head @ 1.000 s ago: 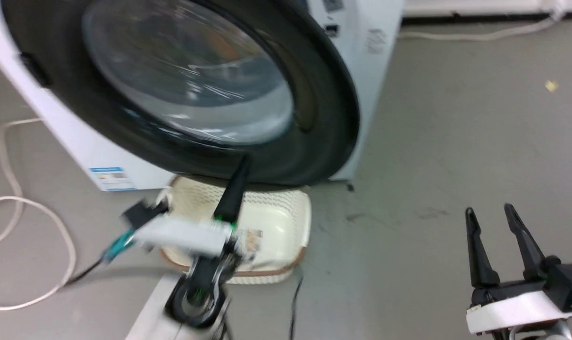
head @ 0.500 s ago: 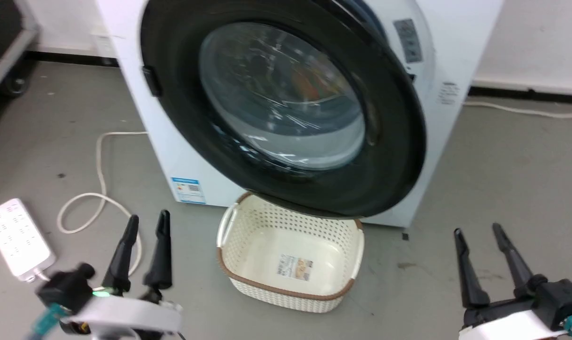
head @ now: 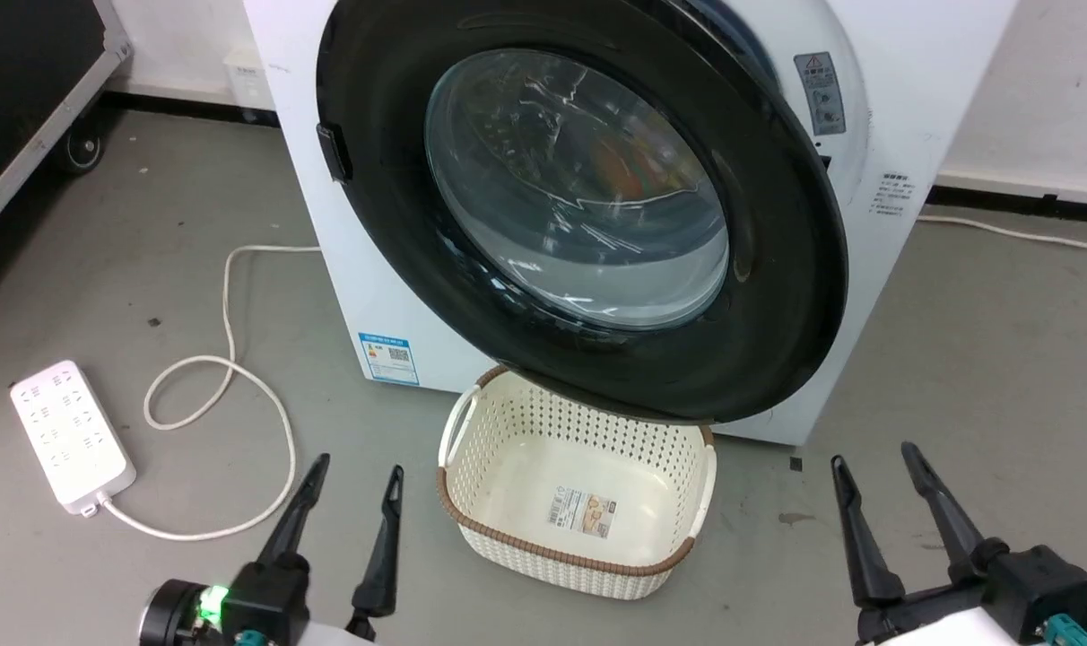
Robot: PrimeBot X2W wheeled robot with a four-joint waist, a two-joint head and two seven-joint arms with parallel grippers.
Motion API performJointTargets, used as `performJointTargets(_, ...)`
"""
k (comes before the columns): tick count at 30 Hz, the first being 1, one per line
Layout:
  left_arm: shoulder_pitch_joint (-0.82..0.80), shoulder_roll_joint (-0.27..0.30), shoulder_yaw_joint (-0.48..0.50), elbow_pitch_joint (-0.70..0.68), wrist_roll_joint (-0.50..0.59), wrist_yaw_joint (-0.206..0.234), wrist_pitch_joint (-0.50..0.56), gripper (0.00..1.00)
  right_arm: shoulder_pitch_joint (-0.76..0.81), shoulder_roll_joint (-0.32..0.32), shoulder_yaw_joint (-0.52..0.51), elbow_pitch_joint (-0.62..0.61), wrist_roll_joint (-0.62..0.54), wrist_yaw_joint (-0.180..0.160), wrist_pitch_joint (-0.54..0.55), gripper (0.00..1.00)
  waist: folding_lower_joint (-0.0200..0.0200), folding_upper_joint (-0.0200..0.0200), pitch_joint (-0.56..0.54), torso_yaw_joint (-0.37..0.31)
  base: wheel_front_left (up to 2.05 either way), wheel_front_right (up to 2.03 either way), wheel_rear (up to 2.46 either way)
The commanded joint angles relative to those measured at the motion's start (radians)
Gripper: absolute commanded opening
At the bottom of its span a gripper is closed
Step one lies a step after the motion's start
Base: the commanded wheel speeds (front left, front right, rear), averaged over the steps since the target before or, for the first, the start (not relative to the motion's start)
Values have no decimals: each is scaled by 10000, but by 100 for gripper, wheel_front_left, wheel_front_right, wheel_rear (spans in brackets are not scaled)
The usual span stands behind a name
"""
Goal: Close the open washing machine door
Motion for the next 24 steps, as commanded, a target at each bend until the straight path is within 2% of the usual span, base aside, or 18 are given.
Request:
performJointTargets(1,101,-20,-53,20,163,23,-42,100,134,5,42,-11,15,8,-46,100,1,0,108,9,0,0,0)
performJointTargets(3,50,-68,-73,31,251,24,-43,100,75,5,183,-50,23,8,-46,0,1,0,269,26,0,0,0)
performJointTargets(7,-148,-194,-76,16,333,82,-43,100,-219,-260,825,-49,-400,8,-46,0,1,0,737,89,0,0,0)
performJointTargets(12,-616,-370,-235,84,397,86,-43,100,-1257,-1323,1646,437,-296,8,-46,0,1,0,1618,271,0,0,0)
performJointTargets(19,-1249,-551,-467,23,447,193,-43,100,-3622,-2635,2236,1429,976,8,190,0,1,0,2809,578,0,0,0)
performJointTargets(20,-1345,-571,-508,11,450,200,-43,100,-3966,-2847,2316,1586,1137,8,245,0,1,0,2973,637,0,0,0)
performJointTargets(21,-1585,-628,-665,-107,476,263,-43,100,-4924,-3345,2547,2076,1718,8,358,0,1,0,3379,783,0,0,0)
performJointTargets(24,-1757,-668,-758,-259,461,362,-43,100,-5840,-3838,2783,2598,2104,8,453,0,1,0,3750,909,0,0,0)
